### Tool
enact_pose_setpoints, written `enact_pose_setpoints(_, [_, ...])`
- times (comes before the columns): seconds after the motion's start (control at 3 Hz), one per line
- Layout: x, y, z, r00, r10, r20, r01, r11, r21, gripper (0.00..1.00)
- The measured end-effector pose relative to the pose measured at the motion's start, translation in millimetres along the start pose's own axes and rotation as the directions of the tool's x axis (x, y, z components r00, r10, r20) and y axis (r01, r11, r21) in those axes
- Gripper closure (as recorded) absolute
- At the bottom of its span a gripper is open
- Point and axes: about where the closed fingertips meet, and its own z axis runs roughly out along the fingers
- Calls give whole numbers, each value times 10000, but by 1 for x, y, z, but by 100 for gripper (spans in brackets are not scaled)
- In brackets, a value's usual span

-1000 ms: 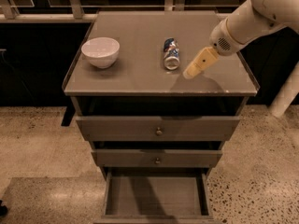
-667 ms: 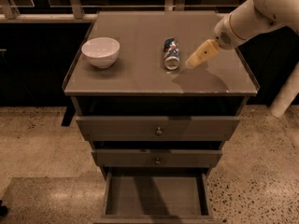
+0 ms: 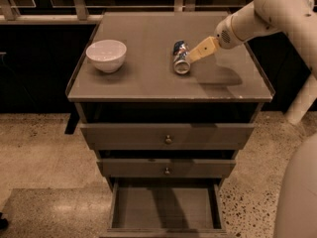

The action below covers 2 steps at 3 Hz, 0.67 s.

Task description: Place redbull can into bottom drawer

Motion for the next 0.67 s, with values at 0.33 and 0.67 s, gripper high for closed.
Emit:
enact_pose_setpoints(0.33, [-1,-4,4,9999,58,86,-58,10000,-15,0])
enact_pose_setpoints(0.67, [1,-5,2,9996,241,128,-242,9997,71,0])
